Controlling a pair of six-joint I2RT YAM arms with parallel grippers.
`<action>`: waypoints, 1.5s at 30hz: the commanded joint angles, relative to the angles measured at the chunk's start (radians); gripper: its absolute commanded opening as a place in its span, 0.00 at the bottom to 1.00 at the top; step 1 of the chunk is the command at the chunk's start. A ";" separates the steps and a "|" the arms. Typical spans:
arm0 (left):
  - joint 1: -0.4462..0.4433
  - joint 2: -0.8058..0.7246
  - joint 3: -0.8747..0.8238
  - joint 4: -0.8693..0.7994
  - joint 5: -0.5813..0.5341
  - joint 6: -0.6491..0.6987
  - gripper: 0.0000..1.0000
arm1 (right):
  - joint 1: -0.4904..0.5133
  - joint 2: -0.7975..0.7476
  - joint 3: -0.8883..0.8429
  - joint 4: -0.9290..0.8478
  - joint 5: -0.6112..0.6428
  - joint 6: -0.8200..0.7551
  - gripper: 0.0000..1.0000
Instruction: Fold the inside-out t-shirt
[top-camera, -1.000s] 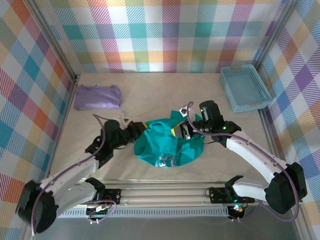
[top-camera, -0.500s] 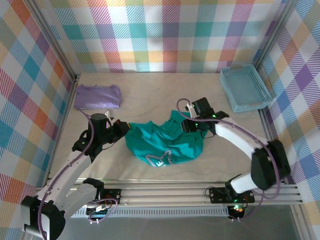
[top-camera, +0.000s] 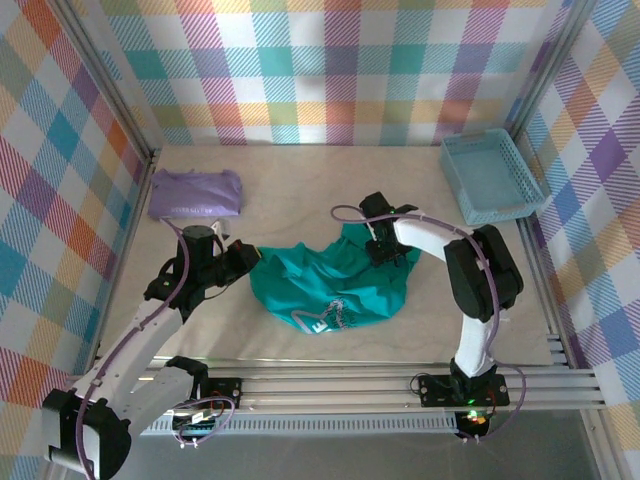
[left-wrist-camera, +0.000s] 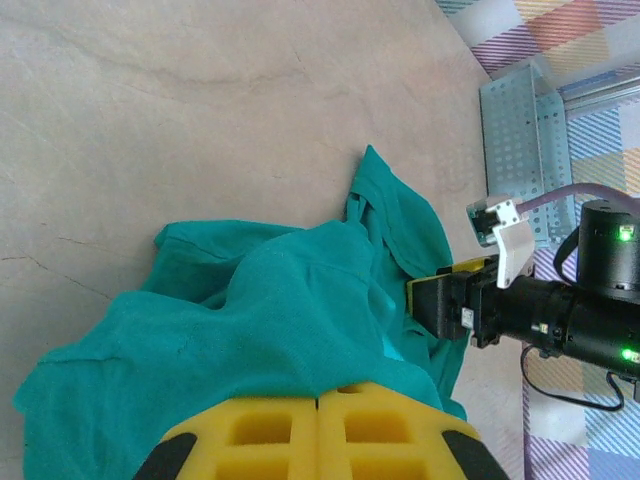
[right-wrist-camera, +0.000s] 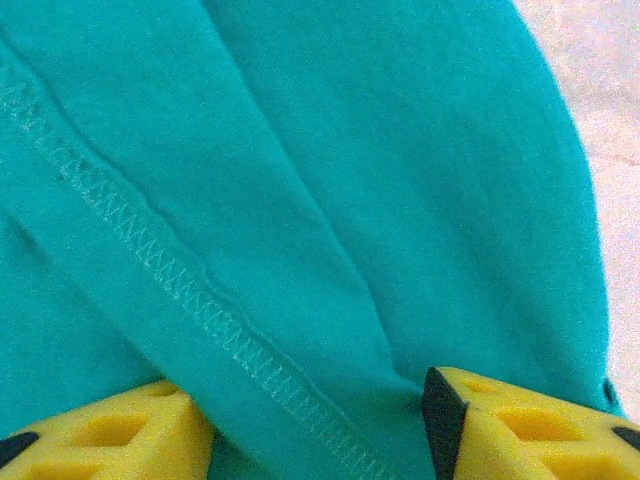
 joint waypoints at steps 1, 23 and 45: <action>0.019 0.012 0.036 -0.001 0.023 0.027 0.00 | -0.001 0.039 0.039 -0.039 0.074 -0.038 0.49; 0.299 0.045 0.345 -0.024 0.127 -0.064 0.00 | -0.490 -0.707 -0.076 0.385 -1.033 0.360 0.00; 0.333 0.119 0.095 -0.054 0.227 0.014 0.00 | -0.455 -0.639 -0.586 0.364 -0.850 0.428 0.16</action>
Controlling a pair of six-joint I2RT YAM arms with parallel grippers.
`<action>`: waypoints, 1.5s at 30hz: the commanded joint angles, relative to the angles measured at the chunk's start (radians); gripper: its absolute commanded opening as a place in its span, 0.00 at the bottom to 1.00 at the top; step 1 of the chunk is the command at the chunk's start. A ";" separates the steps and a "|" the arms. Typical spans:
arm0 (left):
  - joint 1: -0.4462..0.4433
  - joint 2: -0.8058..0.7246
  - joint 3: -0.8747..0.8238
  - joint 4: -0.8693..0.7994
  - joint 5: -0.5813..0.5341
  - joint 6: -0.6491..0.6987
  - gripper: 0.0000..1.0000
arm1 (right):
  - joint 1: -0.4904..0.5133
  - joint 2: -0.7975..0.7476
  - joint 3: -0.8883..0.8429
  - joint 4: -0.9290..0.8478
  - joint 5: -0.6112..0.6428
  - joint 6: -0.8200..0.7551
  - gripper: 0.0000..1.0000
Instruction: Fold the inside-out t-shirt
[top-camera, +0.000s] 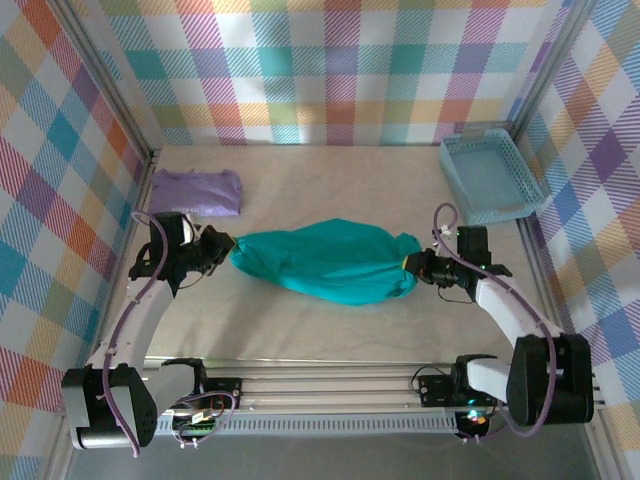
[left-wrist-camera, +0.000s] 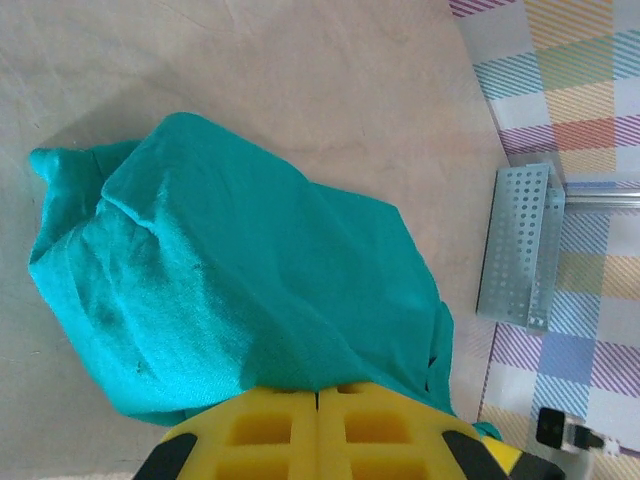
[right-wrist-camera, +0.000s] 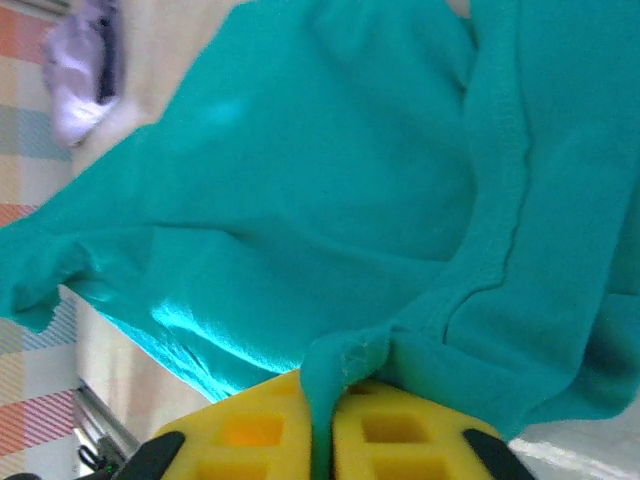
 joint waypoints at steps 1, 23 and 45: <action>0.016 -0.024 0.007 0.013 0.019 0.016 0.00 | 0.018 0.066 0.086 -0.048 0.085 -0.039 0.21; 0.017 -0.001 0.014 0.040 0.040 0.011 0.00 | 0.309 -0.127 -0.078 -0.180 0.547 0.109 0.64; 0.072 -0.070 0.024 -0.021 -0.012 0.003 0.00 | 0.293 0.333 0.444 -0.107 0.235 -0.296 0.00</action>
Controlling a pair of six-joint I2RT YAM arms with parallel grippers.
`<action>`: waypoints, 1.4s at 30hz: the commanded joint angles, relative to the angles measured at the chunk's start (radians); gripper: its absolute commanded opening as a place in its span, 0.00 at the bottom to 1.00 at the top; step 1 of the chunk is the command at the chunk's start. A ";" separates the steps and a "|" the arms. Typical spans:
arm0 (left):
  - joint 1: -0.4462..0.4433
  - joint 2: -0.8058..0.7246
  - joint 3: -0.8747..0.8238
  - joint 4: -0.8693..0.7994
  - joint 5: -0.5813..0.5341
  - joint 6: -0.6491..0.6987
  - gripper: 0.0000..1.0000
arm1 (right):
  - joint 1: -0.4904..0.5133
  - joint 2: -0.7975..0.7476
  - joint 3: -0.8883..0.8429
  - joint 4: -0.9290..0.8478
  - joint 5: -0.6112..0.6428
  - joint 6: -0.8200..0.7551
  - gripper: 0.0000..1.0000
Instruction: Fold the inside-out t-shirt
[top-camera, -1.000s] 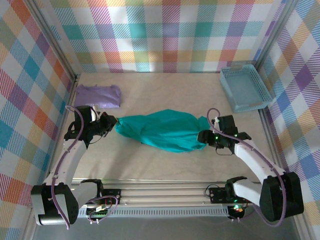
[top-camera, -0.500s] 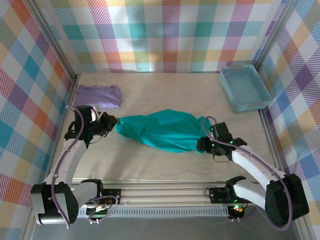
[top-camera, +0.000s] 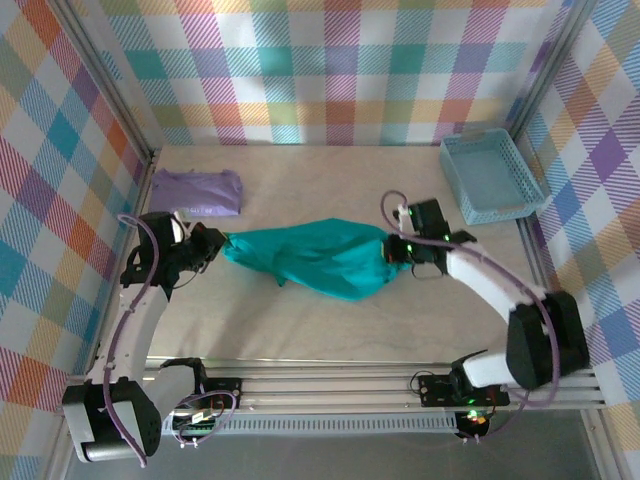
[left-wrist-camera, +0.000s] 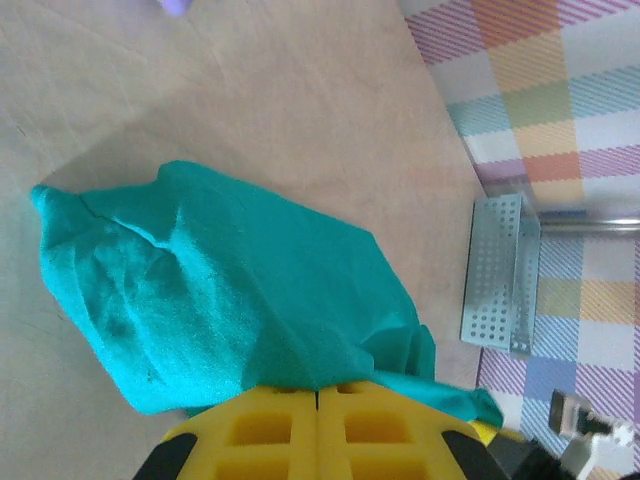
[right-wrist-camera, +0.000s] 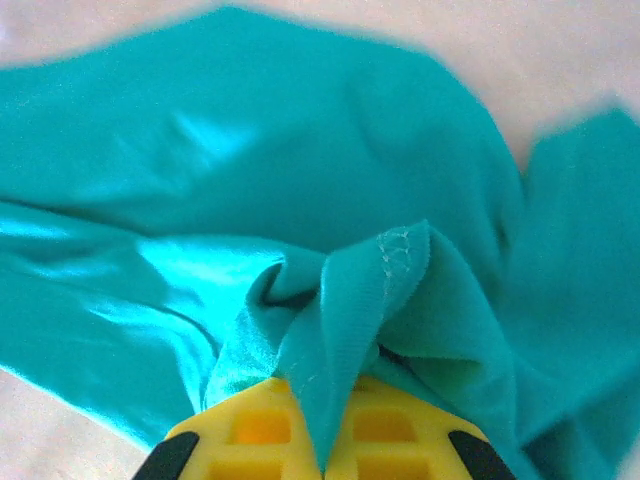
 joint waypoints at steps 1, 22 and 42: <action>0.014 -0.008 0.011 -0.012 -0.008 0.003 0.00 | -0.021 0.169 0.161 -0.010 -0.178 -0.128 0.01; 0.014 0.012 0.004 -0.003 0.010 0.019 0.00 | -0.025 0.245 0.218 -0.113 0.068 -0.275 0.36; 0.017 0.013 0.069 -0.001 0.040 -0.010 0.00 | -0.162 0.046 0.203 -0.006 -0.279 -0.146 0.00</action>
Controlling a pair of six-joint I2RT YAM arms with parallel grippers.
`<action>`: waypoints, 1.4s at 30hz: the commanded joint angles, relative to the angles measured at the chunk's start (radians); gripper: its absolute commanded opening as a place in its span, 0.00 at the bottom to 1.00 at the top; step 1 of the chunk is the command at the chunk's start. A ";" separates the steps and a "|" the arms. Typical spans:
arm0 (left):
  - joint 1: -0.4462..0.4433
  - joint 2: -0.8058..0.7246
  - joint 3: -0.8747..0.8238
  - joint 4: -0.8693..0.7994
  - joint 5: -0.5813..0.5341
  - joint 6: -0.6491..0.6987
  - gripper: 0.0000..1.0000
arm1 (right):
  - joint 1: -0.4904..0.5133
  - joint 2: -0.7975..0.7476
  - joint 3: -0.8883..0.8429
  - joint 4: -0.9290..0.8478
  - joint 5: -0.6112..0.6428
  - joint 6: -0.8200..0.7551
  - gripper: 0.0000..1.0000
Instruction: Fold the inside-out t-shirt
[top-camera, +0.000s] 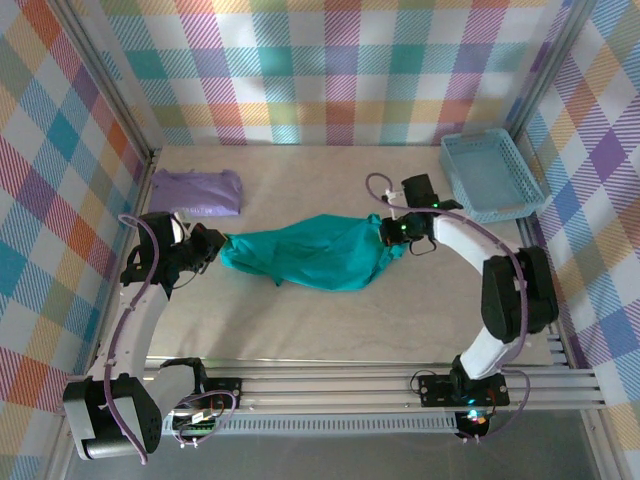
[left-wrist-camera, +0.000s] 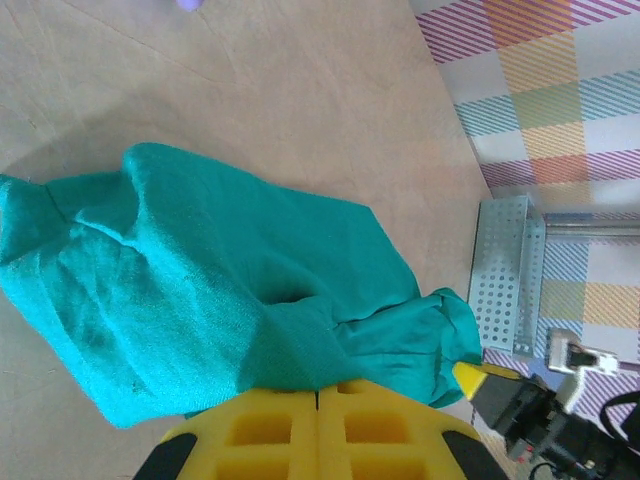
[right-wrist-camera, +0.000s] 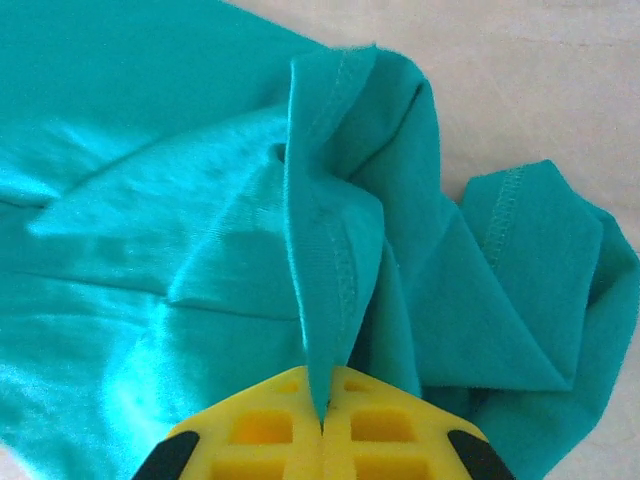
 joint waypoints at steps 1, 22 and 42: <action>0.016 -0.002 0.090 -0.001 0.038 -0.008 0.00 | -0.140 -0.230 -0.016 0.155 -0.356 0.141 0.00; 0.234 -0.107 0.635 -0.253 0.081 0.020 0.00 | -0.438 -0.800 0.086 0.159 -0.523 0.304 0.00; -0.018 0.623 1.469 -0.287 -0.329 0.113 0.00 | -0.372 -0.118 0.602 0.367 -0.258 0.356 0.00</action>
